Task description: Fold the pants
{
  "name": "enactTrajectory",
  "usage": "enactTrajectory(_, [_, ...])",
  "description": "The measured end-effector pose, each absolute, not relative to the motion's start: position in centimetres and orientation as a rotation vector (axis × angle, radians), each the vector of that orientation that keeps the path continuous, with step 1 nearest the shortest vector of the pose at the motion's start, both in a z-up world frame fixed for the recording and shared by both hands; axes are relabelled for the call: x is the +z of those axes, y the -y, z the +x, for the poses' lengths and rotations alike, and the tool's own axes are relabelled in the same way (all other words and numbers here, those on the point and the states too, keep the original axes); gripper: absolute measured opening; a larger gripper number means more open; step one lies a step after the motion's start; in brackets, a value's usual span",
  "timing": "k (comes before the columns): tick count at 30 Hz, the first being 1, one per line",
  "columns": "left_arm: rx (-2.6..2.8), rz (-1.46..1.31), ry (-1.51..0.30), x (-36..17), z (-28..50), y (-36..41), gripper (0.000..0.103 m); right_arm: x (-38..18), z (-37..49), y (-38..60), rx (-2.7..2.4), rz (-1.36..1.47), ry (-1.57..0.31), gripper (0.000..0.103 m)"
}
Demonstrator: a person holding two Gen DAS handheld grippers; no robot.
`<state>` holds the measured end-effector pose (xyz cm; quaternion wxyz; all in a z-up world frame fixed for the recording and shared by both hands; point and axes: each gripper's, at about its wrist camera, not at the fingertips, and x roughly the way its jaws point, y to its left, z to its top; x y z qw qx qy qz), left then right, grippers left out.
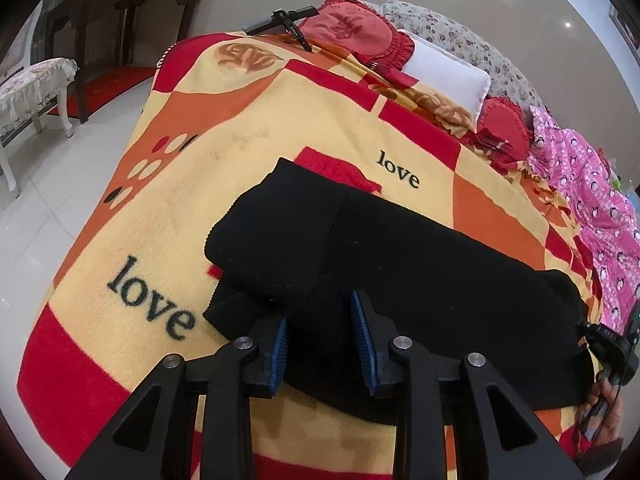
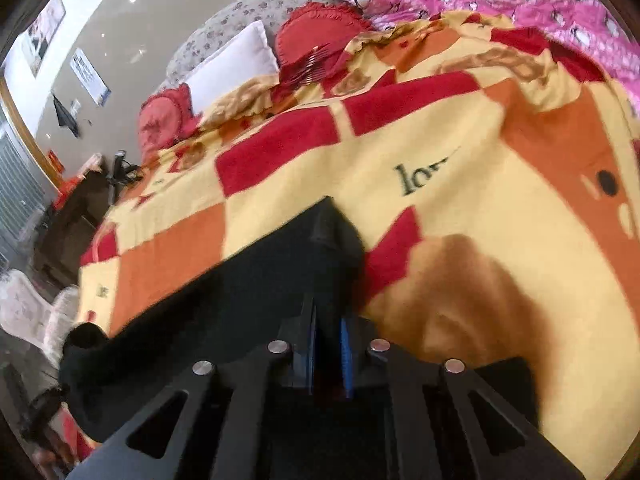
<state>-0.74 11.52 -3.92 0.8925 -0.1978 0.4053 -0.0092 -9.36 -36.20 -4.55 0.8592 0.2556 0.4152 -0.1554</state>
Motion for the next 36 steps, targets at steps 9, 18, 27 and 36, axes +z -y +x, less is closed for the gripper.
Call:
enactTrajectory(9, [-0.059, -0.47, -0.853, -3.4, -0.6, -12.8, 0.028, 6.4, -17.8, 33.2, -0.276, 0.48, -0.609, 0.009])
enactTrajectory(18, [-0.049, -0.401, -0.838, -3.6, -1.5, -11.6, 0.029, -1.0, -21.6, 34.1, -0.406, 0.525, -0.822, 0.009])
enactTrajectory(27, [-0.032, -0.359, -0.827, -3.6, -1.7, -11.2, 0.029, -2.2, -21.3, 34.3, -0.431, 0.497, -0.887, 0.015])
enactTrajectory(36, [-0.027, -0.301, -0.826, -3.5, -1.6, -10.9, 0.031, 0.6, -21.6, 33.4, -0.525, 0.391, -0.863, 0.05])
